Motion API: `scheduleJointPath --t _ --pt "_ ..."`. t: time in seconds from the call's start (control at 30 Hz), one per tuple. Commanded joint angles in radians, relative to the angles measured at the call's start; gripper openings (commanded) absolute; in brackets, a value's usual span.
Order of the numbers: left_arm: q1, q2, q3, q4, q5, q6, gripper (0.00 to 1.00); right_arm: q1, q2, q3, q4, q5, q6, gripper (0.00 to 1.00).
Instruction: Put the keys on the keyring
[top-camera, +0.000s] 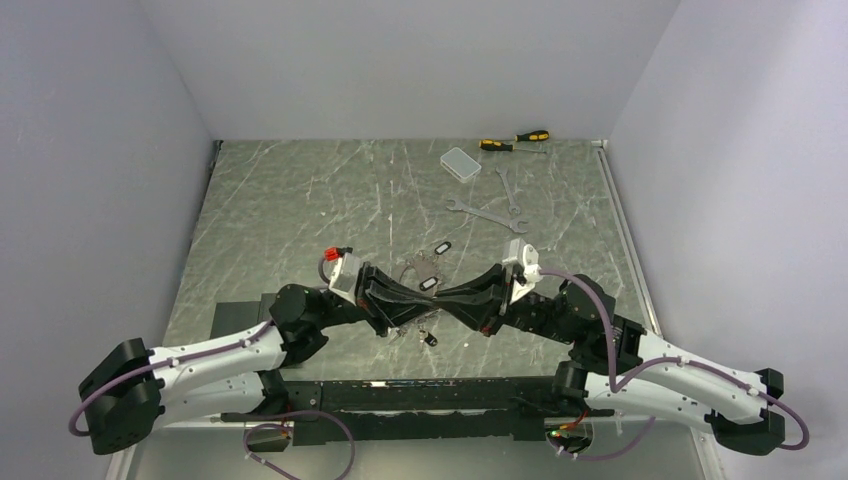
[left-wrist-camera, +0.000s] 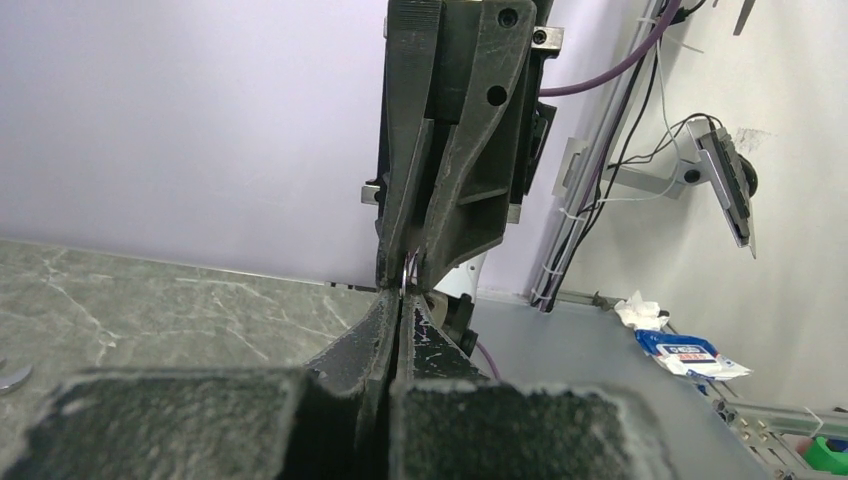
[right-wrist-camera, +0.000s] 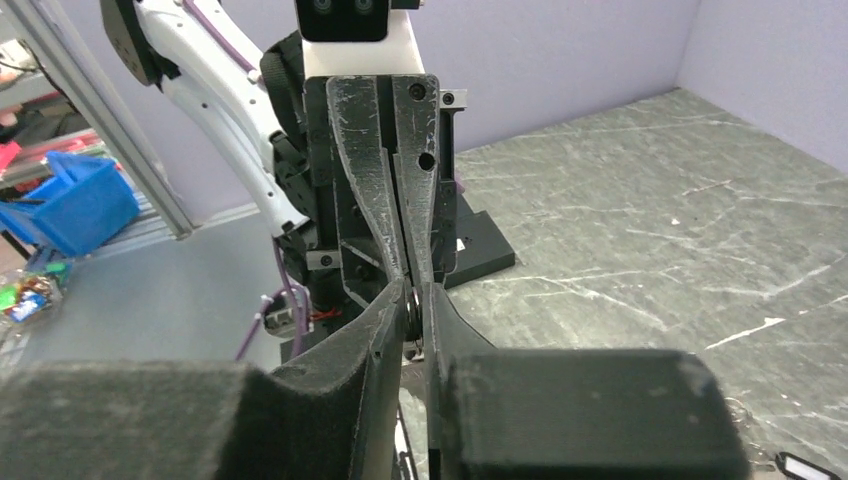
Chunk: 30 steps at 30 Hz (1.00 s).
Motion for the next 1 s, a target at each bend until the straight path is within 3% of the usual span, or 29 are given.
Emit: scheduleJointPath --t 0.0,0.07,0.2,0.4,0.5,0.7,0.83,0.97 --pt "-0.004 0.014 -0.001 0.101 -0.009 -0.031 0.0 0.006 0.007 0.038 0.013 -0.01 -0.01 0.11" --pt "-0.005 0.014 0.001 0.1 -0.009 -0.033 0.0 0.006 0.001 0.038 0.011 -0.007 -0.012 0.01" --pt "-0.004 -0.016 0.007 0.024 -0.021 -0.01 0.03 0.006 -0.014 0.044 -0.007 0.0 -0.019 0.0" --pt "-0.003 -0.171 0.073 -0.373 -0.038 0.112 0.52 0.006 -0.031 0.073 -0.087 -0.003 -0.029 0.0" --pt "-0.003 -0.257 0.14 -0.637 -0.057 0.203 0.65 0.006 -0.033 0.096 -0.133 -0.02 -0.029 0.0" --pt "-0.004 -0.278 0.3 -1.003 -0.028 0.337 0.58 0.006 0.024 0.155 -0.225 -0.131 -0.022 0.0" --pt "-0.003 -0.207 0.394 -1.128 0.022 0.385 0.49 0.006 0.075 0.195 -0.264 -0.165 -0.017 0.0" --pt "-0.004 -0.146 0.439 -1.143 0.059 0.401 0.43 0.006 0.077 0.204 -0.257 -0.167 -0.012 0.0"
